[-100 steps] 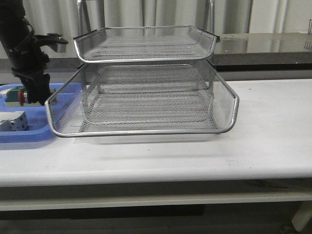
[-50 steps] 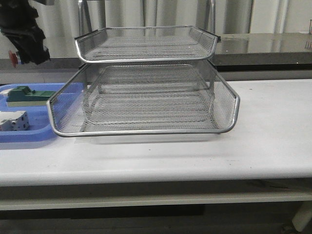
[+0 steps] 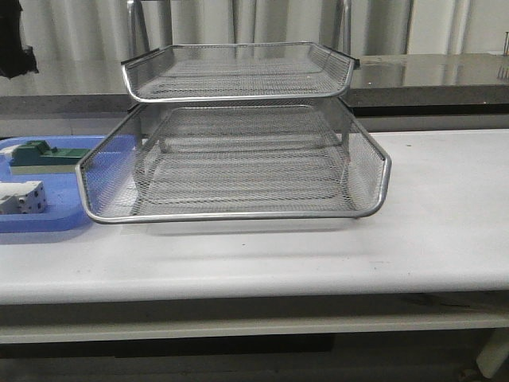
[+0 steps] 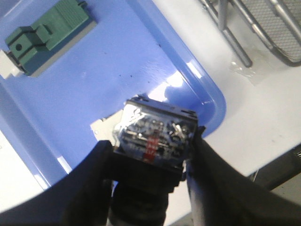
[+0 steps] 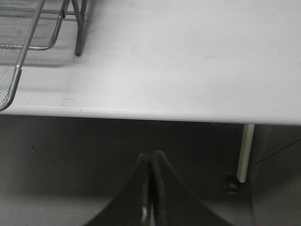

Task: Place button on rack with both arms
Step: 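Lift the red button and carry it over the extended tier, then lower the red button into the tier and open the left gripper, then raise the left gripper away from the rack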

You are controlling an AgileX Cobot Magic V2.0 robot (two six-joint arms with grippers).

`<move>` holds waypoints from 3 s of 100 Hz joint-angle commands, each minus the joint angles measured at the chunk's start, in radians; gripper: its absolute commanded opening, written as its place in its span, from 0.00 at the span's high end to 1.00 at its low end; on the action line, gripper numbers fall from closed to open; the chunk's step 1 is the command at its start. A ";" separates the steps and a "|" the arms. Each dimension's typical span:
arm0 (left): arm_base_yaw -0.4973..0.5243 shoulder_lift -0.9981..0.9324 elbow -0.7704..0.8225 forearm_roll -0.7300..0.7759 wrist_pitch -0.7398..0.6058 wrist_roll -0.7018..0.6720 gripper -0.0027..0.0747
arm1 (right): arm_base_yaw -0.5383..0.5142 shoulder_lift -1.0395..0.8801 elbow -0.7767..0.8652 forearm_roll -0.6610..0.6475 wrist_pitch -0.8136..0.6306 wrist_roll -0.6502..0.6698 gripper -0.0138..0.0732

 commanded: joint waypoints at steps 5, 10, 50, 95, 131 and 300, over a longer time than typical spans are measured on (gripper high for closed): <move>0.001 -0.149 0.060 -0.085 0.026 -0.011 0.96 | -0.004 0.001 -0.031 -0.018 -0.068 0.001 0.92; -0.001 -0.178 0.085 -0.127 0.026 -0.011 0.96 | -0.004 0.001 -0.031 -0.018 -0.068 0.001 0.92; -0.257 -0.243 0.154 -0.145 0.021 0.001 0.96 | -0.004 0.001 -0.031 -0.018 -0.068 0.001 0.92; -0.507 -0.149 0.172 -0.145 -0.162 0.095 0.96 | -0.004 0.001 -0.031 -0.018 -0.068 0.001 0.92; -0.528 -0.044 0.171 -0.147 -0.322 0.099 0.96 | -0.004 0.001 -0.031 -0.018 -0.068 0.001 0.92; -0.225 -0.304 0.226 -0.208 -0.119 -0.113 0.31 | -0.004 0.001 -0.031 -0.018 -0.068 0.001 0.92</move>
